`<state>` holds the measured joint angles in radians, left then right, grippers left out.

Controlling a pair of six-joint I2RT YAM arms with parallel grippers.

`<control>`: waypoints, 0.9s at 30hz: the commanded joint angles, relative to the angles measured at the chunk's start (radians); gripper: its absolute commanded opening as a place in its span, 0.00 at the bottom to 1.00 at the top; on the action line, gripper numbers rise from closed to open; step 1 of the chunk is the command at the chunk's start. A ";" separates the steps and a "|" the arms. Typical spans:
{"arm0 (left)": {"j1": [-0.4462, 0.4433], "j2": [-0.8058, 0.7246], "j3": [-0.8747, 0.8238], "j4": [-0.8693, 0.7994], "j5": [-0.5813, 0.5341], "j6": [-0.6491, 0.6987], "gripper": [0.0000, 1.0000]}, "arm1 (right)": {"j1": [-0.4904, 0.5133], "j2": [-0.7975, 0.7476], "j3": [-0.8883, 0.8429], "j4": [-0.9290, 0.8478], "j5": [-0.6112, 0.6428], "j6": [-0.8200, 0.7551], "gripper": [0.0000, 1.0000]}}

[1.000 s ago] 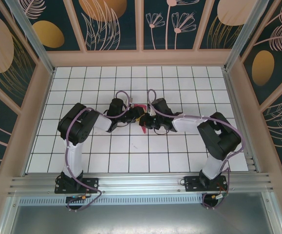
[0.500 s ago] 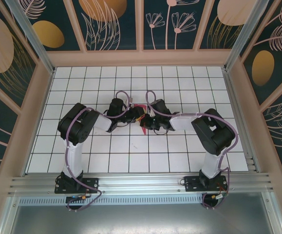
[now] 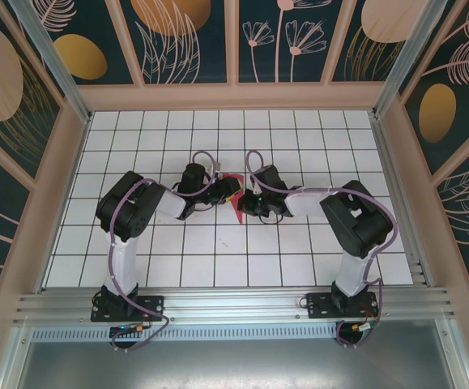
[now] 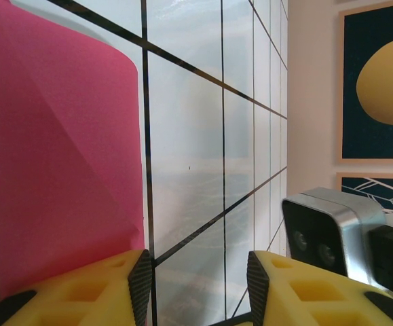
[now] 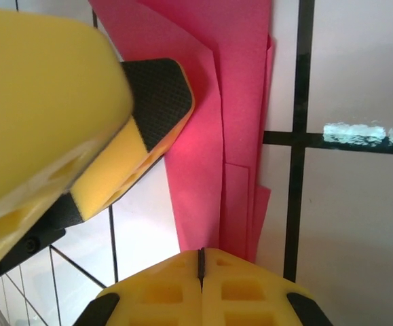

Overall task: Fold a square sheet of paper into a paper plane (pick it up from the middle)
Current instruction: Fold the wing for the fifth time at the center of the table.

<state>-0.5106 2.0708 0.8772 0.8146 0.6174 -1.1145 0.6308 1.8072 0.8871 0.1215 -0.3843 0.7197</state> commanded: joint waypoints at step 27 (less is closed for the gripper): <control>-0.002 -0.004 0.010 -0.042 0.010 0.021 0.45 | -0.005 0.046 -0.021 0.009 0.008 0.023 0.07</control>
<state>-0.5106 2.0708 0.8803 0.8101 0.6205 -1.1145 0.6384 1.8305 0.8921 0.1352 -0.4011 0.7418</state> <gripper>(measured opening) 0.450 0.068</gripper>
